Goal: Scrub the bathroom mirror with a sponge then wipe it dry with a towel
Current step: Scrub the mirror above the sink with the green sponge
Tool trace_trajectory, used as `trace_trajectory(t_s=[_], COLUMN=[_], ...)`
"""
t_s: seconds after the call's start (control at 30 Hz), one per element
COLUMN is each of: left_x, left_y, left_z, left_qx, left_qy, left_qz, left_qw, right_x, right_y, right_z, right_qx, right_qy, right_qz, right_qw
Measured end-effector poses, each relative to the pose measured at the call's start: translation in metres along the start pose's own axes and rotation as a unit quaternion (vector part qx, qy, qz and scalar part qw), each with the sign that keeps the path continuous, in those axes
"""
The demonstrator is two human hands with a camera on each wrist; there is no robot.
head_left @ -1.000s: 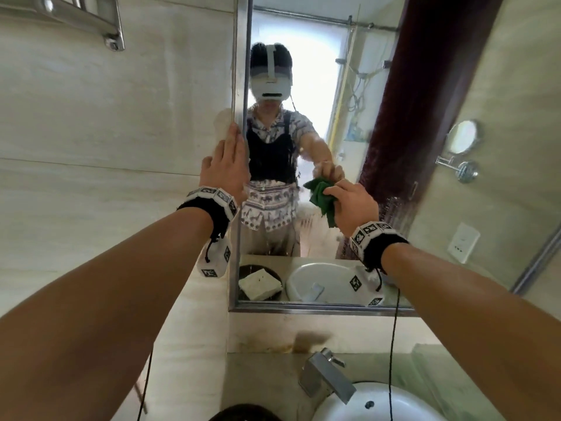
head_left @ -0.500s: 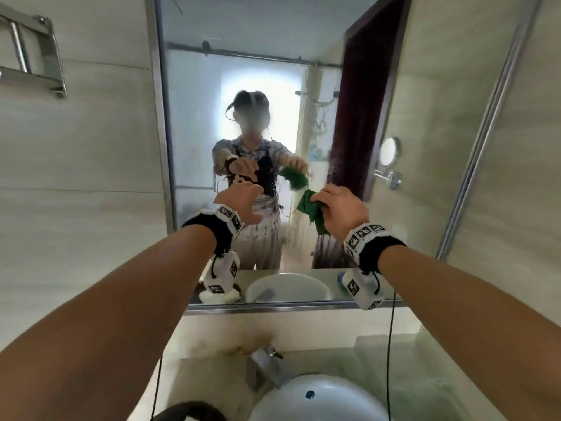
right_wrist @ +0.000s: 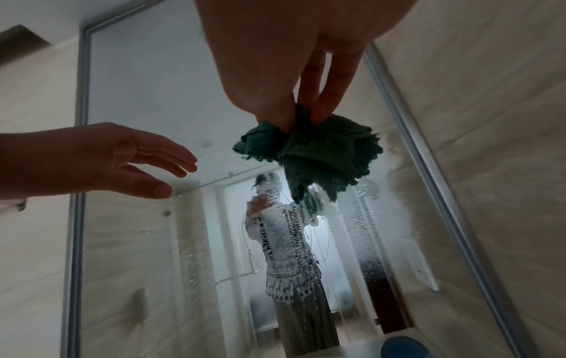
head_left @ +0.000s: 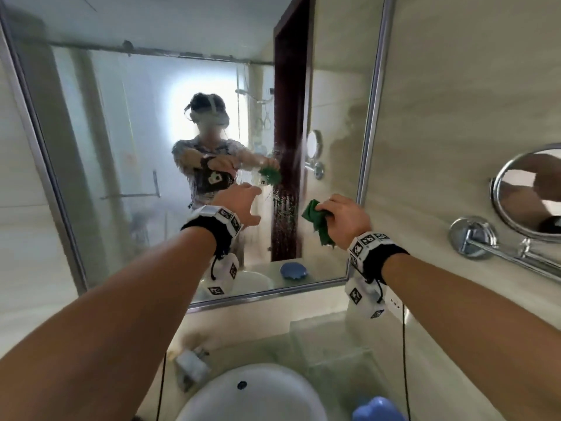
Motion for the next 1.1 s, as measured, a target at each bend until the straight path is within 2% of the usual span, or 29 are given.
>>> trace_trajectory(t_s=[0.13,0.27,0.53,0.67,0.87,0.93,1.03,1.1], left_x=[-0.021,-0.047,-0.120,-0.143,-0.161,-0.163,-0.167,-0.173], left_y=[0.049,0.073,0.067,0.055,0.052,0.050,0.048,0.047], left_z=[0.028,0.063,0.137,0.158,0.174,0.178,0.183,0.185], left_qx=[-0.039,-0.035,0.020,0.047,0.052,0.049,0.040,0.051], left_qy=[-0.002,0.017,0.069,0.124,0.169,0.193,0.203,0.199], left_qz=[0.022,0.018,0.026,0.061,0.116,0.127,0.137,0.157], left_qw=[0.999,0.999,0.997,0.989,0.977,0.972,0.969,0.966], right_x=[0.004,-0.008,-0.071,-0.095,-0.099,-0.088,-0.065,-0.063], right_y=[0.047,0.087,0.163,0.188,0.214,0.220,0.232,0.242], right_z=[-0.009,-0.010,0.020,0.039,0.080,0.103,0.134,0.150], right_qx=[-0.032,-0.046,-0.069,-0.083,-0.082,-0.063,-0.037,-0.019], right_qy=[0.015,0.027,-0.025,-0.023,0.032,0.082,0.194,0.223], right_qz=[0.008,-0.003,-0.013,-0.007,0.012,0.013,0.025,0.038], right_qw=[0.999,0.999,0.997,0.996,0.996,0.995,0.980,0.974])
Point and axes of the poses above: each hand's wrist, its own z-axis towards the middle knuckle, its own x-axis out of the back of the hand, y = z × x, the point moved 9 cm from there along z, towards the middle knuckle, and after that the axes turned 7 degrees about x, right-handed, at the moved point
